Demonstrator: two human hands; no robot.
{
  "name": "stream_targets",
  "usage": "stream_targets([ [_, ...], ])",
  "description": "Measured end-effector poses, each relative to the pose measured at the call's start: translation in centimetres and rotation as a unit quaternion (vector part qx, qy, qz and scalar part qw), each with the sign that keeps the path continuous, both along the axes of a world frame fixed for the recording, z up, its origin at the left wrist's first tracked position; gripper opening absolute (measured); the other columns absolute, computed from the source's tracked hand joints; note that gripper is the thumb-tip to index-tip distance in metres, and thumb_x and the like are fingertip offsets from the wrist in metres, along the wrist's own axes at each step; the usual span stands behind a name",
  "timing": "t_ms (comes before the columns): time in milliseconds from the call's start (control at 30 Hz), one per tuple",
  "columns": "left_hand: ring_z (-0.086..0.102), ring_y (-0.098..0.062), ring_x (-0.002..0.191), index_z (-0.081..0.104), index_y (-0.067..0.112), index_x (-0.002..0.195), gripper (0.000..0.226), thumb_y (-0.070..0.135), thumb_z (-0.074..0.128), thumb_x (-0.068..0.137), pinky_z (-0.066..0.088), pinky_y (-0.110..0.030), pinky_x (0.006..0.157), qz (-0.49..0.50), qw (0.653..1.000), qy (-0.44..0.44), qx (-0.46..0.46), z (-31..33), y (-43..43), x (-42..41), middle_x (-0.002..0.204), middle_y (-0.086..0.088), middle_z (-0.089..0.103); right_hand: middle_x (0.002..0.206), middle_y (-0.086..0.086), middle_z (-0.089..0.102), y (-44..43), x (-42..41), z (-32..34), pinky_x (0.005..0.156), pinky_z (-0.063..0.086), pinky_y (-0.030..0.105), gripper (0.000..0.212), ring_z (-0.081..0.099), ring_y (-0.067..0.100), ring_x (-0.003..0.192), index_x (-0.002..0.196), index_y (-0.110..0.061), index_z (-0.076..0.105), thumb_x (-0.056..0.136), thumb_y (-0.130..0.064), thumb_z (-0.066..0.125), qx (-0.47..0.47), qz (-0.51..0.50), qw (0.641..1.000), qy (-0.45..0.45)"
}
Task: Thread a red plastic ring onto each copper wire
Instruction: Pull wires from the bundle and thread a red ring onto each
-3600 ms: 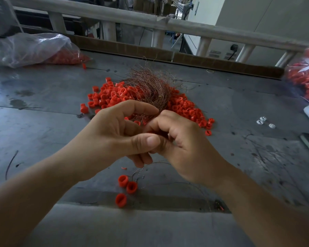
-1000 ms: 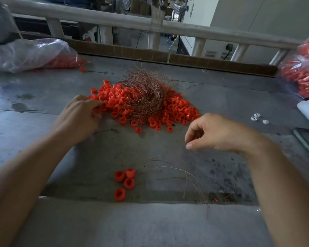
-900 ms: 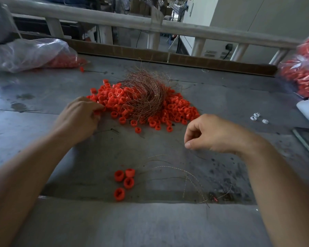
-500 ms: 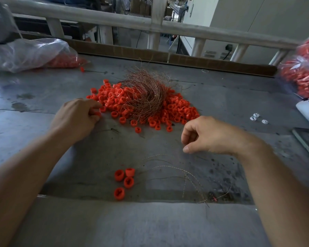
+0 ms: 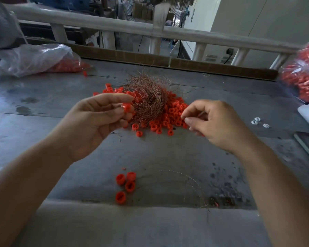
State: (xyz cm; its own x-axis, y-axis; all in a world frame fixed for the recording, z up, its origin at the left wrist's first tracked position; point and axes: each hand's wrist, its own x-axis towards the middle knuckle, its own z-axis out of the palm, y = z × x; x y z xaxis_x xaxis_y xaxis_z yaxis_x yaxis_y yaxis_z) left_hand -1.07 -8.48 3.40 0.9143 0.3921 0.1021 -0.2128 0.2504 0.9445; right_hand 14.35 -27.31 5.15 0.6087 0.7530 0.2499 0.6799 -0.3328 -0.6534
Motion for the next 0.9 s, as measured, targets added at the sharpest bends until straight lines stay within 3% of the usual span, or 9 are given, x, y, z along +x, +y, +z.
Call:
stream_targets([
  [133,0.070,-0.016,0.075,0.075,0.011,0.082,0.031,0.008,0.077,0.051,0.055,-0.021,0.065,-0.078,0.995,-0.043,-0.049,0.1,-1.4,-0.1,0.085,-0.011,0.072,0.059,-0.019,0.059,0.5,-1.7,0.7,0.055,0.039,0.007,0.025,0.055,-0.004,0.056,0.072,-0.032,0.063,0.079,-0.008,0.069,0.101,0.036,0.994,0.011],
  [233,0.071,-0.016,0.073,0.074,0.012,0.077,0.025,0.006,0.068,0.053,0.056,-0.021,0.062,-0.071,0.996,-0.026,-0.047,-0.1,-1.8,0.1,0.083,-0.012,0.073,0.067,-0.014,0.061,0.7,-3.1,0.9,0.058,0.042,0.007,0.023,0.056,-0.001,0.062,0.075,-0.031,0.064,0.077,-0.009,0.070,0.137,0.067,0.988,0.016],
  [567,0.071,-0.017,0.078,0.074,0.015,0.076,0.024,0.005,0.065,0.056,0.055,-0.020,0.063,-0.106,0.994,-0.014,-0.015,-0.3,-2.6,0.1,0.081,-0.010,0.073,0.068,-0.013,0.059,0.9,-4.4,0.6,0.058,0.037,0.008,0.021,0.054,0.001,0.065,0.076,-0.028,0.062,0.077,-0.008,0.068,0.124,0.111,0.986,-0.030],
  [800,0.068,-0.011,0.065,0.075,0.015,0.079,0.028,0.014,0.079,0.051,0.053,-0.017,0.056,-0.088,0.996,-0.010,0.004,-0.2,-2.7,-0.1,0.071,-0.004,0.070,0.064,-0.017,0.056,0.9,-4.6,0.5,0.056,0.037,0.005,0.021,0.052,-0.005,0.061,0.074,-0.025,0.062,0.076,-0.006,0.070,0.125,0.111,0.986,-0.030],
  [900,0.068,-0.014,0.064,0.074,0.014,0.078,0.026,0.002,0.075,0.055,0.053,-0.019,0.054,-0.073,0.997,0.006,-0.011,-0.3,-2.7,0.1,0.071,-0.007,0.069,0.066,-0.016,0.057,0.9,-4.6,0.4,0.057,0.038,0.006,0.020,0.052,-0.004,0.062,0.074,-0.025,0.063,0.076,-0.007,0.071,0.112,0.108,0.987,-0.041],
])
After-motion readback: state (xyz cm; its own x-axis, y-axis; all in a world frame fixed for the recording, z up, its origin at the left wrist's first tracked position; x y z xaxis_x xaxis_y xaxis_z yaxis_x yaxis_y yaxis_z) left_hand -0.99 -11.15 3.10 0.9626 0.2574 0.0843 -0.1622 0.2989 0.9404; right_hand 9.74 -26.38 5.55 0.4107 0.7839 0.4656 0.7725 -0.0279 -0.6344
